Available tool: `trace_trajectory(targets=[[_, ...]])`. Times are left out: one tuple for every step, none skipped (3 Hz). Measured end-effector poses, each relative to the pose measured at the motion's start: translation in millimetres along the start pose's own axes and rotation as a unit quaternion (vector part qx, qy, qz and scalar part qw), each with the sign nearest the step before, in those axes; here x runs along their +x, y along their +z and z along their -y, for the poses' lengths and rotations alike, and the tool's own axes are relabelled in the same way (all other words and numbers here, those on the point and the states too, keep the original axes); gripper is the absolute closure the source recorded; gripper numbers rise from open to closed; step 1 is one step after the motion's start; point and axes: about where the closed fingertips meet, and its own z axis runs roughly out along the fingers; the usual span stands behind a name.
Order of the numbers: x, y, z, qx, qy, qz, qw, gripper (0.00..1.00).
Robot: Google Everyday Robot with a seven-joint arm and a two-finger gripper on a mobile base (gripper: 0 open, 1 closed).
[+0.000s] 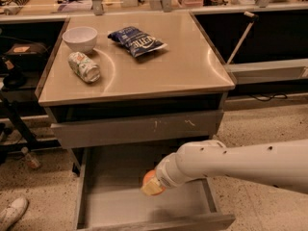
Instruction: Pick orange from middle drawer and place on counter
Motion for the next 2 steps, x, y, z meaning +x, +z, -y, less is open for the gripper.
trace_trajectory(targets=[[0, 0, 0, 0.000, 0.000, 0.000, 1.0000, 1.00], [-19, -24, 16, 0.021, 0.003, 0.007, 0.9997, 1.00]])
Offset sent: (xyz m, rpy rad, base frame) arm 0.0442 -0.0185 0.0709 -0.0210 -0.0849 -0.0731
